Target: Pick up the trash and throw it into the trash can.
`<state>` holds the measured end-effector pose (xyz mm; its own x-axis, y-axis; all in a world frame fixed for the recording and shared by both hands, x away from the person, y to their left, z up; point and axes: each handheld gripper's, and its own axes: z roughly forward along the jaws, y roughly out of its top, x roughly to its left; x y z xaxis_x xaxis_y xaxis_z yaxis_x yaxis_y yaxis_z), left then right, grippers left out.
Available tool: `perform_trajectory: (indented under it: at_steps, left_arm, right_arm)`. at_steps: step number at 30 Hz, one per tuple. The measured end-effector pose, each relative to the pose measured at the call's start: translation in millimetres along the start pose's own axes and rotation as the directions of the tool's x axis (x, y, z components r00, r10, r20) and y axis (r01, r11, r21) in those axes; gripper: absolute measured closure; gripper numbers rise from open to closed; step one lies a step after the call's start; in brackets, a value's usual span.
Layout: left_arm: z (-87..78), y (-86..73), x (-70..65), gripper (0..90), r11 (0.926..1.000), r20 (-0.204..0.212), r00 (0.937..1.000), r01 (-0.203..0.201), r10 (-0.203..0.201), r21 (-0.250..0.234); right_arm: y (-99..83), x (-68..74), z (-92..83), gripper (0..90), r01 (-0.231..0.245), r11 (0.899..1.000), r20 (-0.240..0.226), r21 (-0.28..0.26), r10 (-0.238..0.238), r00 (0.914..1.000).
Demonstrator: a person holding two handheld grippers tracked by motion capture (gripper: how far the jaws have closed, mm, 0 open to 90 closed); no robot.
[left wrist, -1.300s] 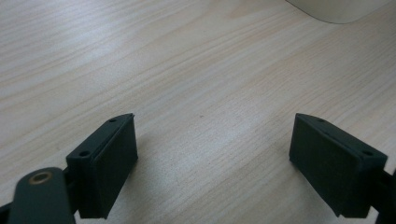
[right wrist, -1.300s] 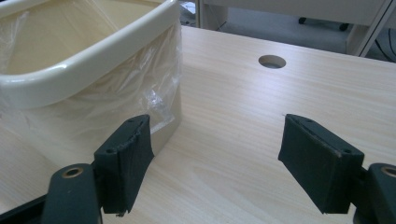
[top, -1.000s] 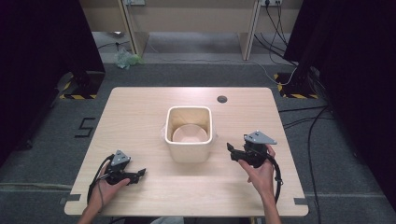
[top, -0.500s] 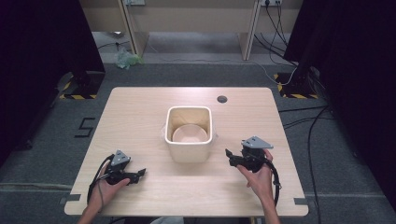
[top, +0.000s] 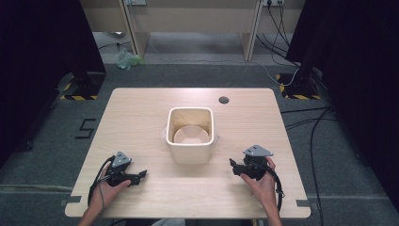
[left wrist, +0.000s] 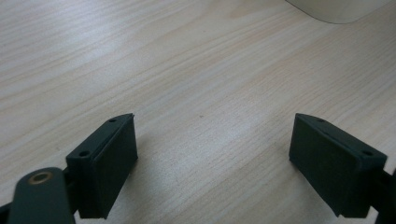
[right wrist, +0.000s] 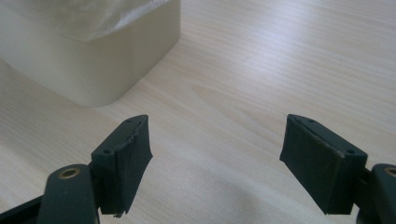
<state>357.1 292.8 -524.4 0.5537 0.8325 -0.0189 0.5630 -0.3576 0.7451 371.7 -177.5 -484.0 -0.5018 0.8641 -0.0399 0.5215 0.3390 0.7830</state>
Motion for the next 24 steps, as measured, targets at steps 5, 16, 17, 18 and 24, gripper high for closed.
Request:
perform_trajectory:
  at_steps: [5,16,17,18,24]
  left_arm:
    - [0.0,0.0,0.0,14.2,1.0000,0.000,1.0000,0.000,0.000,0.000]
    - [0.0,0.0,0.0,14.2,1.0000,0.000,1.0000,0.000,0.000,0.000]
    - [0.0,0.0,0.0,14.2,1.0000,0.000,1.0000,0.000,0.000,0.000]
    - [0.0,0.0,0.0,14.2,1.0000,0.000,1.0000,0.000,0.000,0.000]
    - [0.0,0.0,0.0,14.2,1.0000,0.000,1.0000,0.000,0.000,0.000]
  right_arm:
    - [-6.6,1.3,1.1,23.7,0.009,1.000,0.003,0.021,-0.009,1.0000]
    - [-17.9,6.9,0.4,22.3,0.049,0.996,0.009,0.068,-0.050,0.9987]
    - [-19.3,7.7,0.6,22.3,0.050,0.996,0.008,0.072,-0.050,0.9987]
    - [-20.8,8.2,1.0,22.3,0.054,0.995,0.005,0.078,-0.055,0.9985]
    - [-29.4,10.6,1.4,22.2,0.057,0.993,0.009,0.102,-0.058,0.9983]
